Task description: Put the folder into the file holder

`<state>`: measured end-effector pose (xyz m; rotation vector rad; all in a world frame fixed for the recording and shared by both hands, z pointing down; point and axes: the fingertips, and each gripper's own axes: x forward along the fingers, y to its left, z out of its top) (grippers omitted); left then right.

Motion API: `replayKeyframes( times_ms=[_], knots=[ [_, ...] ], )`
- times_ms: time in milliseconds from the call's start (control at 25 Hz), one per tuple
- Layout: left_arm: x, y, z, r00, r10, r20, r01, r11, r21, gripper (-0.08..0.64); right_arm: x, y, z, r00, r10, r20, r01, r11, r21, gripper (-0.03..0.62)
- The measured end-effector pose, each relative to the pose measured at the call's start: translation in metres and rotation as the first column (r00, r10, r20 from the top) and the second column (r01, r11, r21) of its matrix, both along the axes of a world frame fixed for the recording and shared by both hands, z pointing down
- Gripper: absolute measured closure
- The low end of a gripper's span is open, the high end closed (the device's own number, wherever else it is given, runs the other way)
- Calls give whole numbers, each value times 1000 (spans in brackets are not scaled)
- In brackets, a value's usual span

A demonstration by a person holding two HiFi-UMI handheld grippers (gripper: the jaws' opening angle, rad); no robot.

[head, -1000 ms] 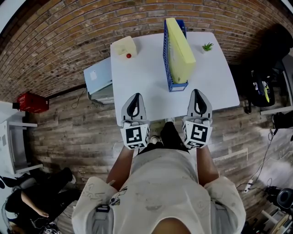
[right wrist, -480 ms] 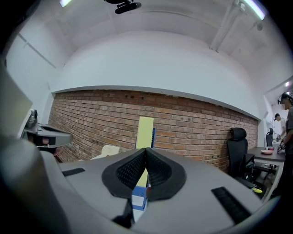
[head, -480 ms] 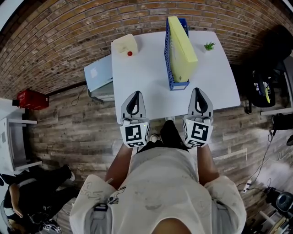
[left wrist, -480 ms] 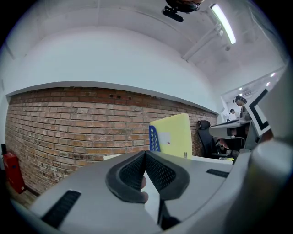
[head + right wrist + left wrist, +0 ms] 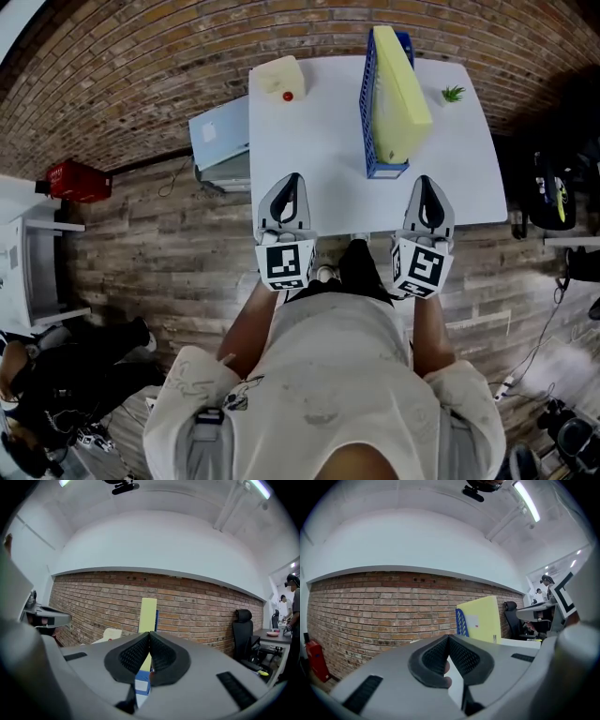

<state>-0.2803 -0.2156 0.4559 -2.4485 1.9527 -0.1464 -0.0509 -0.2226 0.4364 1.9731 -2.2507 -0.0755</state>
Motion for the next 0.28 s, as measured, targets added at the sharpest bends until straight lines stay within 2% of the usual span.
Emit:
replayKeyframes(
  times_ms=[280],
  knots=[
    [-19, 1, 0, 1000, -28, 3, 28, 1000, -7, 552, -8, -3, 7, 1000, 5, 12, -5, 1000, -22, 572]
  ],
)
